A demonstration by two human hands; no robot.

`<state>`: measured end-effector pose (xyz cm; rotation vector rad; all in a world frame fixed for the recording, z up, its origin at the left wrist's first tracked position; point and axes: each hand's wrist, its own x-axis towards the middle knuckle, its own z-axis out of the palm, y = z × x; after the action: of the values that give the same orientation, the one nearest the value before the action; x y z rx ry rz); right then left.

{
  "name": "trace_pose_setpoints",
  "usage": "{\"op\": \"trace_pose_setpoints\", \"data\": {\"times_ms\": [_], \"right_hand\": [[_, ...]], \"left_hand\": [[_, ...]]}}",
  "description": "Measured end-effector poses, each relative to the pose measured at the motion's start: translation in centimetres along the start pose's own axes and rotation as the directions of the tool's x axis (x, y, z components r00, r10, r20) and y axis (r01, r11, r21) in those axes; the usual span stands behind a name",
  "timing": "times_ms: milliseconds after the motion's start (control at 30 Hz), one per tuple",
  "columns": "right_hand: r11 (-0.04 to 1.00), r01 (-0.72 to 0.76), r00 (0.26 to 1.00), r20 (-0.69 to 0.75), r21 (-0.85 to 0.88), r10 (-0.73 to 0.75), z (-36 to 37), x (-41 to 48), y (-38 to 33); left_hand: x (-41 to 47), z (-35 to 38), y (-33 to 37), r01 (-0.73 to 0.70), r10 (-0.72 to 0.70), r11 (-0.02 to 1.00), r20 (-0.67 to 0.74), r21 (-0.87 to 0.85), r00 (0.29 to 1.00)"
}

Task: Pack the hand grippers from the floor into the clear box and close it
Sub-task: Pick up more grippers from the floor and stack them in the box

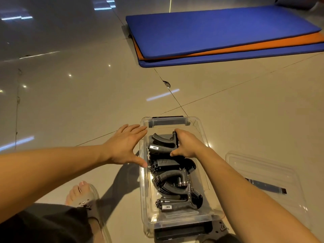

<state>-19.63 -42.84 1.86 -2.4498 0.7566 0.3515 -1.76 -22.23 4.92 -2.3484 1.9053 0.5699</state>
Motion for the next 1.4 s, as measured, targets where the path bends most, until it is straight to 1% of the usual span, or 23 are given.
{"op": "trace_pose_setpoints", "data": {"times_ms": [100, 200, 533, 667, 733, 800, 833, 900, 933, 1000, 1067, 1167, 1267, 1400], "right_hand": [[0.999, -0.012, 0.998, 0.055, -0.035, 0.014, 0.4, 0.8, 0.4], [0.996, -0.033, 0.994, 0.103, -0.078, 0.041, 0.8, 1.1, 0.7], [0.992, -0.117, 0.985, 0.121, -0.051, 0.123, 1.1, 0.7, 0.2], [0.99, -0.143, 0.987, 0.077, 0.015, 0.142, 0.4, -0.3, -0.3], [0.986, -0.155, 0.988, 0.028, 0.062, 0.154, -0.8, -0.7, -0.7], [0.982, -0.154, 0.984, -0.072, 0.113, 0.163, -2.3, -1.1, -1.6], [0.977, -0.148, 0.974, -0.148, 0.152, 0.17, -3.0, -1.5, -2.4], [0.963, -0.114, 0.934, -0.305, 0.245, 0.188, -4.4, -2.3, -4.7], [0.952, -0.083, 0.915, -0.357, 0.293, 0.189, -5.0, -2.7, -6.1], [0.929, 0.014, 0.901, -0.407, 0.371, 0.149, -6.0, -4.0, -9.7], [0.906, 0.123, 0.904, -0.422, 0.406, 0.066, -6.8, -5.8, -13.5], [0.887, 0.264, 0.889, -0.453, 0.378, -0.071, -8.0, -9.3, -19.4], [0.857, 0.374, 0.877, -0.436, 0.354, -0.203, -8.2, -13.6, -25.1], [0.806, 0.506, 0.842, -0.38, 0.308, -0.383, -5.8, -18.8, -31.8]], "left_hand": [[-0.3, 0.7, -0.5, 0.003, -0.004, 1.0, -0.036, -0.02, 0.999], [-0.4, 0.8, -0.6, 0.013, -0.013, 0.999, -0.018, -0.03, 1.0], [-0.5, 0.0, -0.4, 0.029, -0.027, 0.999, 0.059, -0.031, 0.998], [-1.1, -0.9, -0.2, 0.05, -0.048, 0.999, 0.103, -0.019, 0.993], [-1.8, -1.7, 0.2, 0.075, -0.072, 0.997, 0.098, -0.029, 0.993], [-2.7, -2.9, 0.5, 0.117, -0.114, 0.991, 0.046, -0.067, 0.992], [-3.3, -3.5, 0.6, 0.14, -0.14, 0.986, 0.011, -0.09, 0.99], [-4.8, -4.9, 1.0, 0.191, -0.202, 0.97, -0.065, -0.149, 0.977], [-5.8, -5.5, 1.2, 0.216, -0.238, 0.958, -0.102, -0.191, 0.966], [-8.2, -6.5, 1.7, 0.262, -0.315, 0.927, -0.179, -0.267, 0.932], [-11.0, -7.7, 2.2, 0.307, -0.385, 0.9, -0.236, -0.309, 0.892], [-16.3, -10.3, 2.8, 0.36, -0.451, 0.87, -0.245, -0.339, 0.858], [-23.2, -13.3, 3.3, 0.388, -0.505, 0.837, -0.27, -0.386, 0.82], [-34.7, -15.3, 3.4, 0.487, -0.635, 0.76, -0.328, -0.431, 0.7]]}}
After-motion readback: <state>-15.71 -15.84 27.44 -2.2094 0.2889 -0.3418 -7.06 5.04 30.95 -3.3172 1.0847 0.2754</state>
